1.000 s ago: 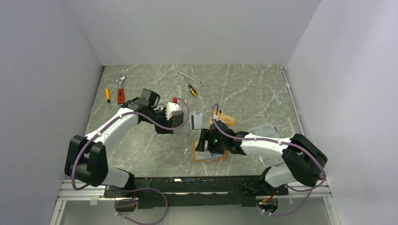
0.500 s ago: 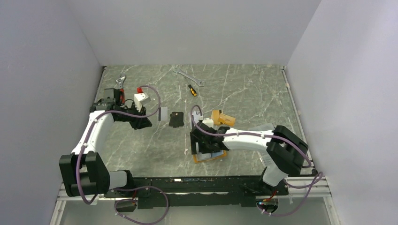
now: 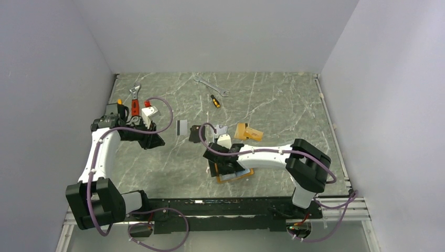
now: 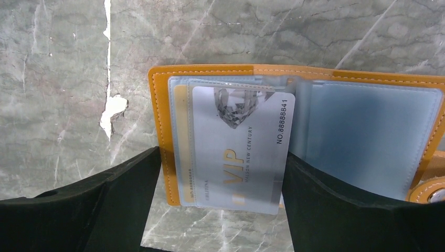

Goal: Put the credit cards into the card holder
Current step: Pick up the credit card from the center of the board.

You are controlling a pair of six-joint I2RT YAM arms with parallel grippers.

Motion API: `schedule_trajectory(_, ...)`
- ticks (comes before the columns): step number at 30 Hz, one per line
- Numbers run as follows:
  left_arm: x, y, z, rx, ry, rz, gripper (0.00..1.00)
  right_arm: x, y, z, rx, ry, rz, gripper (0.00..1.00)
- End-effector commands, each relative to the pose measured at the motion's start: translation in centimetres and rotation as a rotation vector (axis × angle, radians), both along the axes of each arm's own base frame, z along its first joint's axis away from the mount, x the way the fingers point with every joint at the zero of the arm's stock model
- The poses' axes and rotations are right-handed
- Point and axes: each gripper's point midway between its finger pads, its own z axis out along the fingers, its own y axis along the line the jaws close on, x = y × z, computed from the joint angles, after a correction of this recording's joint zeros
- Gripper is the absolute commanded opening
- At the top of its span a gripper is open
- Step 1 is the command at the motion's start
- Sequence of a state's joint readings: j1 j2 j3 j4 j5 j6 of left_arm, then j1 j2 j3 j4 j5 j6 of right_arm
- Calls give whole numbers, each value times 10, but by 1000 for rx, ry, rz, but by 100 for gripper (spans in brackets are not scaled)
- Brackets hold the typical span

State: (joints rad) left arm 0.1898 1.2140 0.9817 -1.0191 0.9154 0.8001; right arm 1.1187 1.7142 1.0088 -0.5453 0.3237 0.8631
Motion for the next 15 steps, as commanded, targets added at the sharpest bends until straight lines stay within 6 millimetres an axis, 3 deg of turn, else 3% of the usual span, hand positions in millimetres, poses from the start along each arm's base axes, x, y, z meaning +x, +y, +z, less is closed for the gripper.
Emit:
schedule_trajectory(1, -7, -4, 16, -27, -48, -23, 23, -9, -24, -15, -122, 26, 18, 83)
schedule_trajectory(8, -15, -1, 28, -22, -55, -6, 23, -4, -22, -23, -186, -11, 35, 66)
schedule_trajectory(10, -17, 0, 30, -19, -61, 3, 24, -1, -20, -20, -213, -43, 46, 68)
schedule_trajectory(13, -22, -1, 34, -17, -60, 3, 24, 2, -20, -18, -239, -62, 43, 80)
schedule_trajectory(15, -26, -1, 36, -14, -60, 3, 25, 3, -18, -15, -236, -70, 48, 81)
